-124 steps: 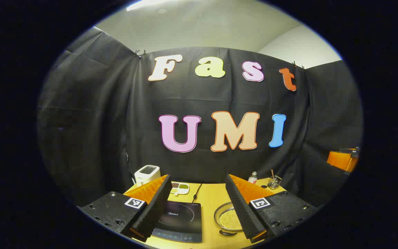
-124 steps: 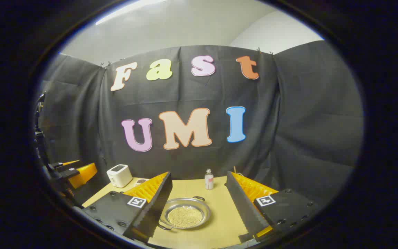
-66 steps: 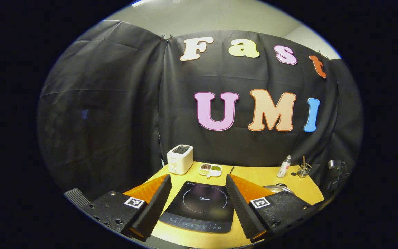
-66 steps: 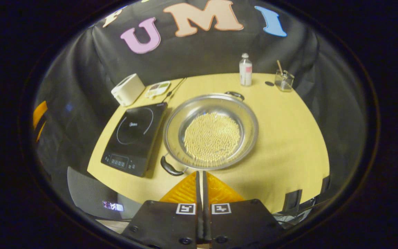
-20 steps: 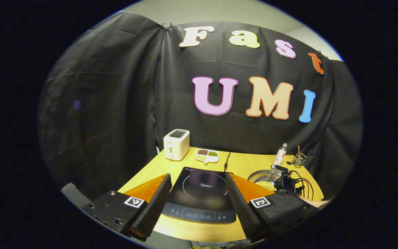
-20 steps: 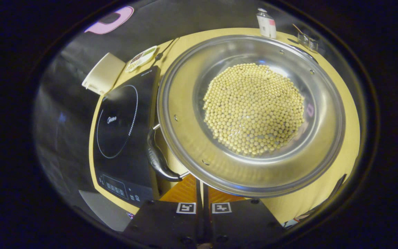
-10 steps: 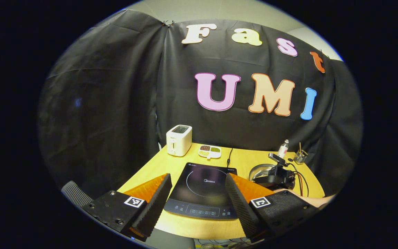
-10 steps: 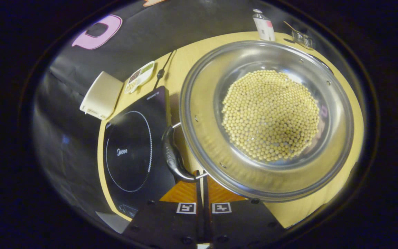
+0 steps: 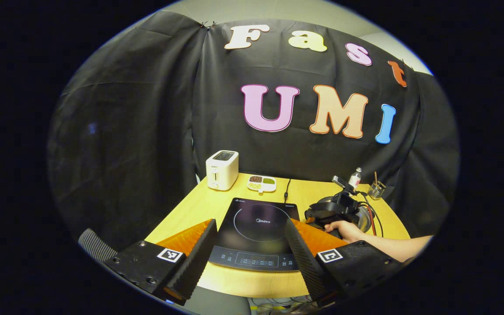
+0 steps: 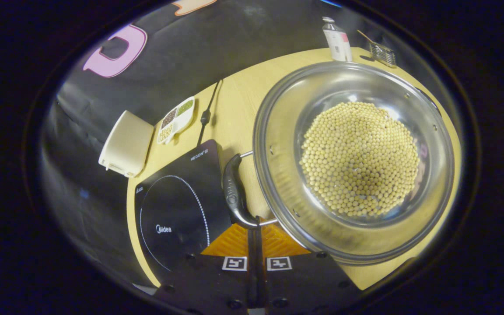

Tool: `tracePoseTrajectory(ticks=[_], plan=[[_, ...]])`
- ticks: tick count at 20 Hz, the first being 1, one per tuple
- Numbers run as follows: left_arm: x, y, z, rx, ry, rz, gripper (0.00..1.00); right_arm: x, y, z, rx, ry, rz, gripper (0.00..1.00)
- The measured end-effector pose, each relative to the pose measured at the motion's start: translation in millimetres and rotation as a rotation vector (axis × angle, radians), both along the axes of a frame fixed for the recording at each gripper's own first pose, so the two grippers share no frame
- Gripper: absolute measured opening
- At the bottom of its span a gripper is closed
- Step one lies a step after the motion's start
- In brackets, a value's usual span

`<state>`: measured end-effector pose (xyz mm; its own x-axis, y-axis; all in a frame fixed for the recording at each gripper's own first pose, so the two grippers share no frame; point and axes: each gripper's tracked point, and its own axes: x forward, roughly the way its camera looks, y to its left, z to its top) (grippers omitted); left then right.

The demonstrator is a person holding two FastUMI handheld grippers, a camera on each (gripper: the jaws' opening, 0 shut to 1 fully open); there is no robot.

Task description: First push the handle of the pot to place it horizontally, then grasp the pot with both hands and set it on the induction cooktop.

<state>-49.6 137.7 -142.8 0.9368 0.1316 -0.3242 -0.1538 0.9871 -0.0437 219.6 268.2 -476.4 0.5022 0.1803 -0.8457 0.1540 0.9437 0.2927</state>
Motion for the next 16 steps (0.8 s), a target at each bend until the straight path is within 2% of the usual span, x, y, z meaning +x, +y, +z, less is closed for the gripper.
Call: tracePoseTrajectory(ticks=[3, 7, 9, 10, 11, 12, 14, 15, 16], plan=[[3, -1, 1, -0.002, -0.009, -0.009, 0.96, 2, 3, 1, 0.004, 0.003, 0.009, 0.02], [4, -3, 1, -0.033, -0.020, -0.014, 0.96, -20, -12, 20, -0.027, -0.004, 0.095, 0.02], [6, -4, -2, -0.052, -0.019, -0.018, 0.92, -35, -21, 44, -0.016, -0.045, 0.138, 0.00], [7, -3, -3, -0.058, -0.017, -0.020, 0.96, -42, -27, 60, 0.001, -0.067, 0.148, 0.03], [8, -3, -4, -0.062, -0.014, -0.020, 0.95, -47, -35, 77, 0.027, -0.097, 0.145, 0.00], [9, -4, -6, -0.064, -0.012, -0.024, 0.95, -50, -43, 93, 0.054, -0.116, 0.144, 0.03], [15, -5, -14, -0.064, 0.004, -0.033, 0.95, -65, -64, 117, 0.084, -0.141, 0.133, 0.02], [20, -8, -18, -0.066, 0.013, -0.038, 0.95, -60, -79, 132, 0.091, -0.144, 0.129, 0.01], [27, -12, -21, -0.073, 0.021, -0.048, 0.95, -62, -97, 142, 0.079, -0.147, 0.125, 0.14]])
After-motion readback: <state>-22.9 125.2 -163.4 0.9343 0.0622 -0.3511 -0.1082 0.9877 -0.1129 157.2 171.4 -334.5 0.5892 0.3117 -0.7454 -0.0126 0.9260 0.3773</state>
